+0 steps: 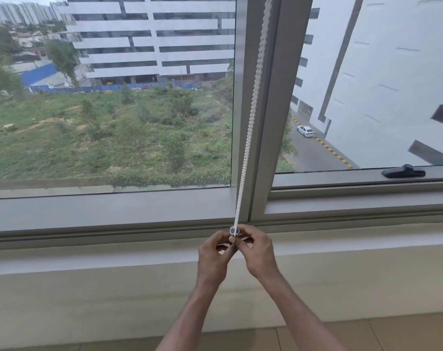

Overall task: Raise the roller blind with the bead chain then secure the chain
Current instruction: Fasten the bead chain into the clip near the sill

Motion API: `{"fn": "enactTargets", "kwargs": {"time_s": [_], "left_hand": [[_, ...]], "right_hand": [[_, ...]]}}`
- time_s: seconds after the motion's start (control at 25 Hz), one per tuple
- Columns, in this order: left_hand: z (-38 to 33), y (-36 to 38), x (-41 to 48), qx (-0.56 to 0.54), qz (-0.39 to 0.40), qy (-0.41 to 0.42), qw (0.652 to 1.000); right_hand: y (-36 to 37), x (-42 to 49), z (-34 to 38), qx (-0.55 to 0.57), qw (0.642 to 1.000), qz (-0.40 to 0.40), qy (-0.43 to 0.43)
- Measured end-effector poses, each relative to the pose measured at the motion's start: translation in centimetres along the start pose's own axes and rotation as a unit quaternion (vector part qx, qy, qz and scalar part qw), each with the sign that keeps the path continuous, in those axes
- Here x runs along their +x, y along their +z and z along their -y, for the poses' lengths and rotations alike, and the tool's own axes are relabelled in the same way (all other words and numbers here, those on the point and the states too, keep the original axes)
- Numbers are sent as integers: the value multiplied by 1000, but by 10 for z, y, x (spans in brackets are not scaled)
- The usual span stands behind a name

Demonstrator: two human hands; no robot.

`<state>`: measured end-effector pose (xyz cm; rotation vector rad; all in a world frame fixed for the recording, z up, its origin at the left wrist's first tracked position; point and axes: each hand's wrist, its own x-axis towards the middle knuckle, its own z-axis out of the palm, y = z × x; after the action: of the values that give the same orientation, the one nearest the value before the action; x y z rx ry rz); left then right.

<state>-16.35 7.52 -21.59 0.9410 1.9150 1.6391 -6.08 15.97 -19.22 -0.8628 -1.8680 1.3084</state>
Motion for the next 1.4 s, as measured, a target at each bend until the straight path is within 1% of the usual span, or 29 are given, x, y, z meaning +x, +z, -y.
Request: {"fn": "enactTargets", "kwargs": {"time_s": [0.08,0.4,0.56,0.76,0.92,1.04,1.2,1.4], "left_hand": [[1,5,2,11,-11,15,1000],[-1,16,2,22,-31,8,999],[2,16,6,29,-25,8,999],[-2,14,-1,40,-20,11,999],[4,9,-10,56,-9,-40,998],[0,5,-17,38,-11,-78,996],[-2,-1,-31,19,-6,-100,995],[16,-7,-55,7,5,-126,992]], "right_hand": [[0,3,-6,12,1000,-3,0],[-3,7,-18,61,998,-4,20],[-8,13,-17,50,998,18,23],[-12,14,-23,34,999,24,17],[-13,8,-27,29,999,23,25],[-13,3,-30,14,999,14,27],[-13,1,-31,-9,999,3,31],[-16,-4,-33,-50,998,-22,37]]}}
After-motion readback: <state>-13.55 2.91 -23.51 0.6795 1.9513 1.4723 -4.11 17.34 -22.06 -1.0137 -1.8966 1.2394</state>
